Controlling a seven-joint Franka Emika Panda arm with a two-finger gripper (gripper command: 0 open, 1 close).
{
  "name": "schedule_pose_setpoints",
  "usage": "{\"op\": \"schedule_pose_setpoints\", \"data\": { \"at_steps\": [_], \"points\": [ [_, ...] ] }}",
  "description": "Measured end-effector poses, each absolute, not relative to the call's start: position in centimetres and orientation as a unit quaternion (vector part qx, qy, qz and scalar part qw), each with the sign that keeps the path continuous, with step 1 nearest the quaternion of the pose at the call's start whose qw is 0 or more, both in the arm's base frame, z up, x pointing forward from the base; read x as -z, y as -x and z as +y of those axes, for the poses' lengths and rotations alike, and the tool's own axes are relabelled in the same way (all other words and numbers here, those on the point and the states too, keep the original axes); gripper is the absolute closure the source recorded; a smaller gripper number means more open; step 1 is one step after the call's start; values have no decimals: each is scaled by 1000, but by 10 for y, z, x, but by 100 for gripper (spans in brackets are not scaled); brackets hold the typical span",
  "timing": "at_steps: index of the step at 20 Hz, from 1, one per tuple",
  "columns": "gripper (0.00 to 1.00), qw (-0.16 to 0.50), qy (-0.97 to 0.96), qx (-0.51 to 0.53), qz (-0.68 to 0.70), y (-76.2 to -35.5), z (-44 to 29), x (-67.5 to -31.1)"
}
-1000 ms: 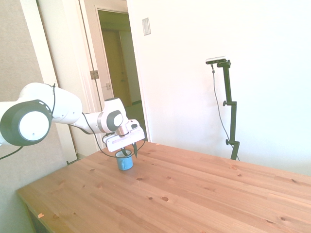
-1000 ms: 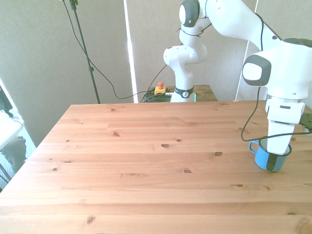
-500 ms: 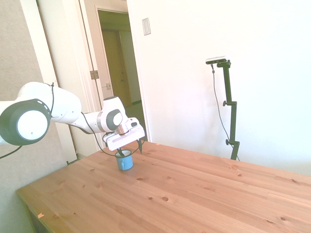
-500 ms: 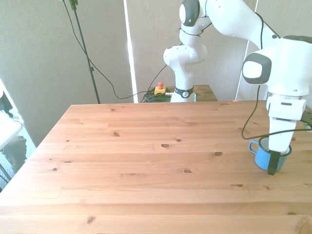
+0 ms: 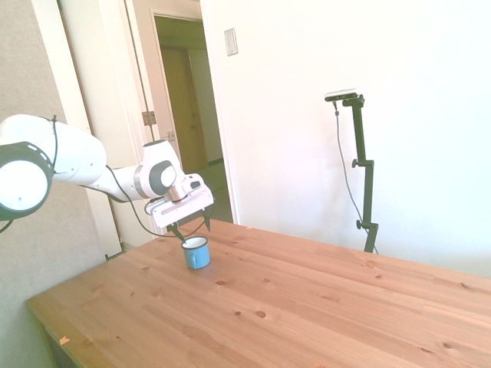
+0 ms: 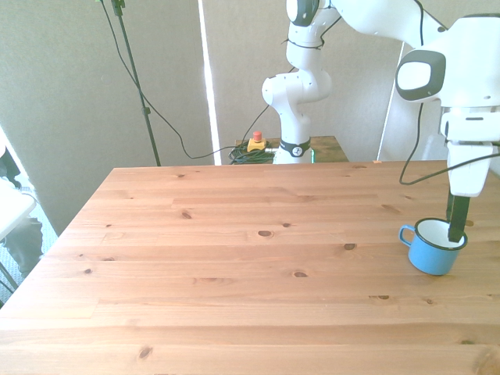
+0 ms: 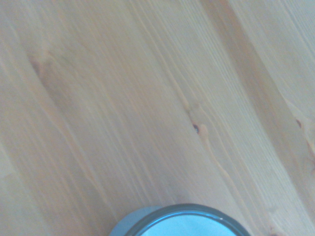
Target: Flip the mug upright
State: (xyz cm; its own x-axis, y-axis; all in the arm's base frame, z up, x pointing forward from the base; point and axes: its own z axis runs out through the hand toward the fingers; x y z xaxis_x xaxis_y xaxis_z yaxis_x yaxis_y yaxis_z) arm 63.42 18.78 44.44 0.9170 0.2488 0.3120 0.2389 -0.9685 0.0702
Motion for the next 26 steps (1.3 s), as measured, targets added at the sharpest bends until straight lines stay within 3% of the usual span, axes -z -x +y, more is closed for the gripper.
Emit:
{"op": "schedule_pose_setpoints", "data": {
  "at_steps": [9, 19, 26],
  "points": [
    [0, 13, -970, -199, 139, -548, 178, -471],
    [0, -47, -971, -187, 143, -539, 129, -469],
    [0, -73, -966, -201, 147, -475, 64, -458]
  ]
}}
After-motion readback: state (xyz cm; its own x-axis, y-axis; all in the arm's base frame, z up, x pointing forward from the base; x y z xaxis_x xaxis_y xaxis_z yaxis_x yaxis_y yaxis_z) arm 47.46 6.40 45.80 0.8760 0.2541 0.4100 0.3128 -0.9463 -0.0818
